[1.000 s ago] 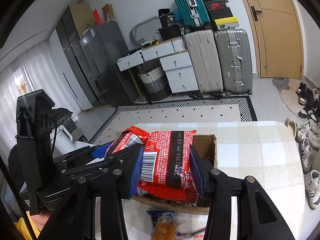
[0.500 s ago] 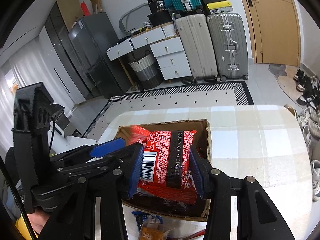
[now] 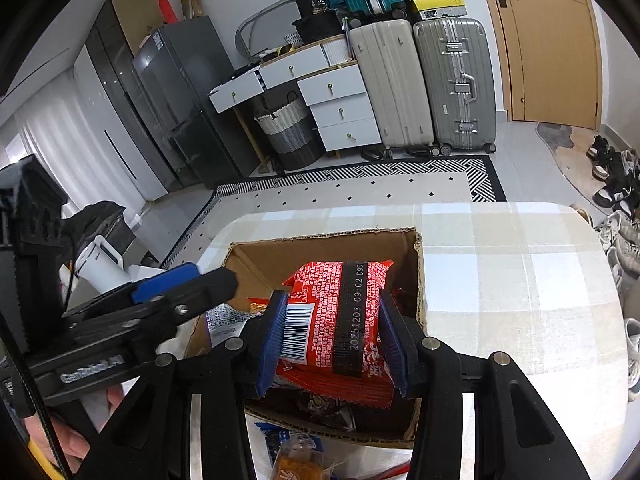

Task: Organize snacks
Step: 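Open both grippers to drop the red packets into the box, then withdraw both tools back toward the remaining snacks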

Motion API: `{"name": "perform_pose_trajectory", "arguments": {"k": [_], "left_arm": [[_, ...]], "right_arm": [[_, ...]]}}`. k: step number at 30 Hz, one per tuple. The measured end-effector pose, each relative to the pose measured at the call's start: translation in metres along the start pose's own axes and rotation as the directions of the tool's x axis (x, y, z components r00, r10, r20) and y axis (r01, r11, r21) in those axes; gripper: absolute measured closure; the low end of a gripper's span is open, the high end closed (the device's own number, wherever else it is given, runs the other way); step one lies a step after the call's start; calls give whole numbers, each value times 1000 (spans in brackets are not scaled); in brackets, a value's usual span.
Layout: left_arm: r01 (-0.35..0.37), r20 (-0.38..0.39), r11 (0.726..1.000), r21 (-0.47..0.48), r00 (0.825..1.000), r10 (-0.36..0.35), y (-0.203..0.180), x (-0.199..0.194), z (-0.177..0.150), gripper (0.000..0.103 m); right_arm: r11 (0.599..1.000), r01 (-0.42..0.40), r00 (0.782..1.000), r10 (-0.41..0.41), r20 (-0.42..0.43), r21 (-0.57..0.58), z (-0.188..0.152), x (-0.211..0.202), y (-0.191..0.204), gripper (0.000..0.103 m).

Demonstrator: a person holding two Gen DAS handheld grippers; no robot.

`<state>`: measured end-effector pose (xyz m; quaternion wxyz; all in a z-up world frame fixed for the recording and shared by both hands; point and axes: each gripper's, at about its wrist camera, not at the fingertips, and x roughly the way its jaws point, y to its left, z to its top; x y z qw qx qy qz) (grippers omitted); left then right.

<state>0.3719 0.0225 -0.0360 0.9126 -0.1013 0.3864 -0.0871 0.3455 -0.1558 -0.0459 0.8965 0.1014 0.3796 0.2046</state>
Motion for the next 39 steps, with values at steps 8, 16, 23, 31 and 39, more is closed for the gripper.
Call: {"name": "perform_pose_trajectory", "arguments": {"k": [8, 16, 23, 31, 39], "left_arm": [[-41, 4, 999, -2, 999, 41, 6, -39, -22, 27], [-83, 10, 997, -6, 997, 83, 10, -71, -34, 25], [-100, 36, 995, 8, 994, 100, 1, -111, -45, 24], [-118, 102, 992, 42, 988, 113, -24, -172, -66, 20], [-124, 180, 991, 56, 977, 112, -48, -240, -92, 13]], "right_arm": [[1000, 12, 999, -12, -30, 0, 1, 11, 3, 49], [1000, 28, 999, -28, 16, -6, 0, -13, 10, 44], [999, 18, 996, -15, 83, -33, -5, -61, 27, 36], [998, 3, 986, 8, 168, -70, -27, -127, 51, 27], [991, 7, 954, 34, 299, -134, -60, -204, 82, 18]]}}
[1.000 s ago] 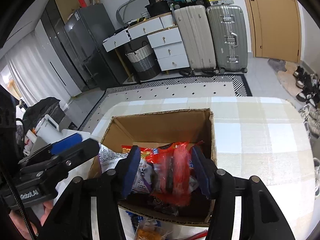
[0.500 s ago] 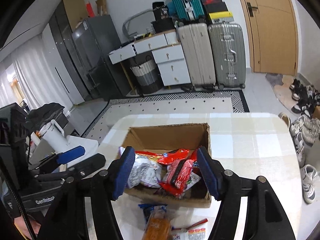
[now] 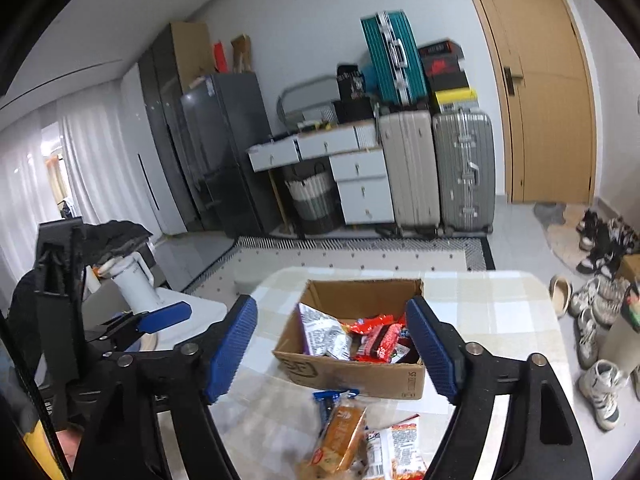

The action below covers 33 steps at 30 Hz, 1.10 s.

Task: Organize snacks
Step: 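Withdraw both tools back toward the remaining snacks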

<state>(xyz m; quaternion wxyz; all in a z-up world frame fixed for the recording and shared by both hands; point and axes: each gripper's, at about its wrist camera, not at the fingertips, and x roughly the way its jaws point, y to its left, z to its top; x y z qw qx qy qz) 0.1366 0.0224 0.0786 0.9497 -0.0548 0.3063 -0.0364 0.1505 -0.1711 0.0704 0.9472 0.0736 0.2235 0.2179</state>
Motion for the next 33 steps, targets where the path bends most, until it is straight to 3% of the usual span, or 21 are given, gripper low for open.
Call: {"name": "perform_pose_trajectory", "arguments": {"k": [1, 2, 6, 14, 20, 25, 33], "left_arm": [[0, 10, 1000, 3, 1000, 0, -2, -9, -2, 11], [-1, 23, 1000, 5, 1000, 1, -4, -20, -4, 1], [-44, 88, 999, 4, 995, 44, -11, -62, -15, 1], [-31, 143, 1000, 3, 989, 30, -13, -133, -47, 1], [-29, 175, 1000, 5, 984, 27, -6, -172, -84, 1], [-16, 175, 1000, 5, 984, 15, 0, -181, -119, 1], [-5, 96, 1000, 2, 995, 5, 8, -146, -170, 1]], "right_arm": [[1000, -5, 1000, 5, 21, -7, -2, -11, 4, 16], [1000, -9, 999, 10, 52, -19, -4, -25, 10, 14], [997, 1, 995, 6, 95, -76, -11, -58, 29, 9], [997, -12, 986, 25, 167, -83, -31, -115, 52, 3], [989, 15, 971, 20, 236, -145, -72, -147, 73, 1], [985, 44, 974, -4, 229, -170, -114, -138, 76, 1], [992, 57, 973, -29, 229, -117, -163, -134, 65, 1]]}}
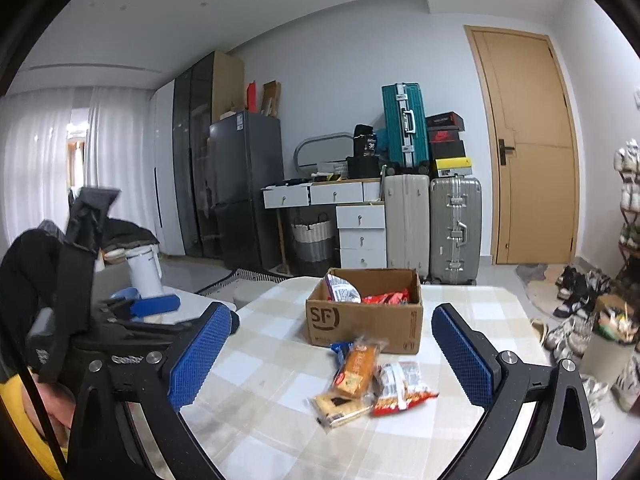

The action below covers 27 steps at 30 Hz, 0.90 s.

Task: Organize snacks
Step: 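Withdraw both tools back toward the remaining snacks, then lower the left gripper onto the orange cake bar and grasp it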

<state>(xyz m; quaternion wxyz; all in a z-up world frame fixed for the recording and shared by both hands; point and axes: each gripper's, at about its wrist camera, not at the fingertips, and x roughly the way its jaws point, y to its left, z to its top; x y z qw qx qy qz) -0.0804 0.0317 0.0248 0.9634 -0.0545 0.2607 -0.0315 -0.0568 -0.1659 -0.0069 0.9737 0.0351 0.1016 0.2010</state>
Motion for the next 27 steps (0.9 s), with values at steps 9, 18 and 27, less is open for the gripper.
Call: {"name": "perform_pose_trajectory", "arguments": {"k": [9, 18, 27], "left_arm": [[7, -60, 1000, 9, 998, -7, -5, 51, -16, 1], [4, -134, 1000, 19, 991, -2, -10, 96, -26, 1], [2, -189, 1000, 29, 982, 3, -13, 133, -38, 1]], "right_arm": [[997, 10, 998, -5, -60, 81, -27, 14, -18, 1], [996, 14, 992, -4, -123, 83, -53, 38, -23, 1], [992, 29, 987, -9, -160, 121, -71, 51, -41, 1]]}}
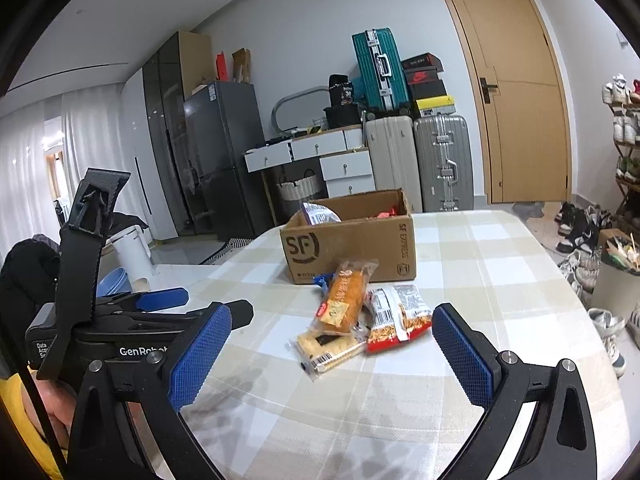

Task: Organize snacks
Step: 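Lower the left gripper onto the orange cake bar and grasp it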

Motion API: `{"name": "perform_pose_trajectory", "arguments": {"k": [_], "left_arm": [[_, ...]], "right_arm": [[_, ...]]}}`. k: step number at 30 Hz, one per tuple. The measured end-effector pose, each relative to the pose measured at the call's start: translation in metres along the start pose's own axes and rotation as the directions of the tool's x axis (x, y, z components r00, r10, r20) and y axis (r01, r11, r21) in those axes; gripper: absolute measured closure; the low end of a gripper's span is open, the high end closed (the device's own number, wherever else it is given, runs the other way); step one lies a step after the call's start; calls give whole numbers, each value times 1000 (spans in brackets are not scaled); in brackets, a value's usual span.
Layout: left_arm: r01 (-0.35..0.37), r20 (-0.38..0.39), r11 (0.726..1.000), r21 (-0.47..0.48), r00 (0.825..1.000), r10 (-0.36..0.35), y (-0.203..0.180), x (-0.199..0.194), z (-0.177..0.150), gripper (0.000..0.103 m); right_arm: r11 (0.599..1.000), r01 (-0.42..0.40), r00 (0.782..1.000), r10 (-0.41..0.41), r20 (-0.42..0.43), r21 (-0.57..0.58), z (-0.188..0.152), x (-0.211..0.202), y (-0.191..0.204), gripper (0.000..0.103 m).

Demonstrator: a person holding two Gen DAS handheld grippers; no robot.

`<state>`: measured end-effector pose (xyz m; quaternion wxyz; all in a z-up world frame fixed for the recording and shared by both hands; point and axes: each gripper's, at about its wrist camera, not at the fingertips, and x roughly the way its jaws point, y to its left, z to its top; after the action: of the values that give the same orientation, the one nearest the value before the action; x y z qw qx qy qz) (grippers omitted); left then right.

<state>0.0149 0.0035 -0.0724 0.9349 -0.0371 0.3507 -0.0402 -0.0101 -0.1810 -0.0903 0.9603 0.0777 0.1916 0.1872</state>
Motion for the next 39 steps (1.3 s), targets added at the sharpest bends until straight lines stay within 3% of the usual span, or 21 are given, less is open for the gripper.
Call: {"name": "perform_pose_trajectory", "arguments": {"k": [7, 18, 25, 28, 31, 33, 34, 35, 39], "left_arm": [[-7, -44, 1000, 3, 999, 7, -2, 31, 4, 1], [13, -153, 998, 62, 988, -3, -32, 108, 40, 1], [-6, -201, 999, 42, 980, 15, -45, 158, 64, 1], [-4, -231, 997, 79, 973, 22, -55, 178, 65, 2], [23, -233, 997, 80, 972, -4, -58, 187, 61, 12], [33, -231, 998, 52, 973, -20, -54, 190, 63, 39], [48, -240, 998, 43, 970, -36, -53, 191, 64, 45], [74, -251, 997, 35, 966, -63, -51, 193, 64, 58], [115, -257, 993, 20, 961, -106, -44, 193, 66, 69]], "right_arm": [[999, 0, 1000, 1, -29, 48, -4, 14, -21, 1], [975, 92, 987, -62, -148, 204, -16, 51, -81, 1], [951, 59, 985, -7, -170, 304, -23, 59, -103, 1], [948, 52, 984, 6, -178, 315, -25, 61, -104, 1], [951, 47, 983, 10, -183, 304, -24, 61, -100, 1], [955, 48, 983, 8, -186, 294, -24, 62, -98, 1], [956, 46, 983, 9, -185, 291, -24, 62, -97, 1], [956, 44, 983, 11, -186, 289, -24, 62, -96, 1], [955, 55, 981, 4, -196, 293, -25, 64, -97, 1]]}}
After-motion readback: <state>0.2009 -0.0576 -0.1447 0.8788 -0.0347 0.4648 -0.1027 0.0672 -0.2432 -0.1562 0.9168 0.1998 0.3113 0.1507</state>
